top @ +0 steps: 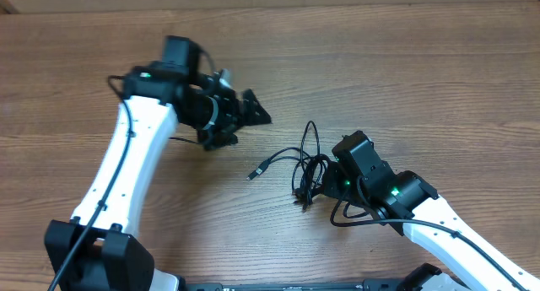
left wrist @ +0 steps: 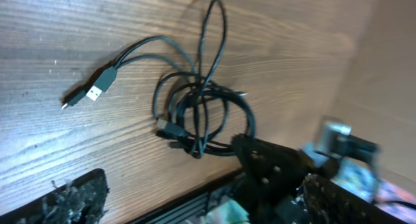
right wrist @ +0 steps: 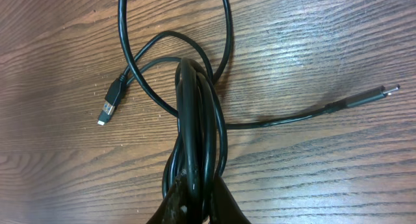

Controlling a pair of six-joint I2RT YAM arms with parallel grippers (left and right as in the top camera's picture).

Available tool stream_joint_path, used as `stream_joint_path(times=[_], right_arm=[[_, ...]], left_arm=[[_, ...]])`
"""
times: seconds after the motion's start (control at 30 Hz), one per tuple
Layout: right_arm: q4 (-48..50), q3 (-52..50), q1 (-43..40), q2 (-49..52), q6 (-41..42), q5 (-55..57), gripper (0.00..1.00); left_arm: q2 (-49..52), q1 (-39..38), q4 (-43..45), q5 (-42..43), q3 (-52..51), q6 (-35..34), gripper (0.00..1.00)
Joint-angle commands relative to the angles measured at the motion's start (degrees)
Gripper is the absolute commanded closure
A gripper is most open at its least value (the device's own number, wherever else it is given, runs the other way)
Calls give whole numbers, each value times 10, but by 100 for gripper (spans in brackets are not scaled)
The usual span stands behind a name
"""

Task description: Untangle cables

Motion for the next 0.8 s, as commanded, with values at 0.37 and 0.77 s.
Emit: stream_joint_path(times=[0.37,0.77], right_arm=[[4,1,-1,-3,2,-4,95],[3,1,-1,-3,2,-4,95]], left_arm=[[136,-188,92,-186,10,-186,27],[223,-229,136,-217,10,-178,96]])
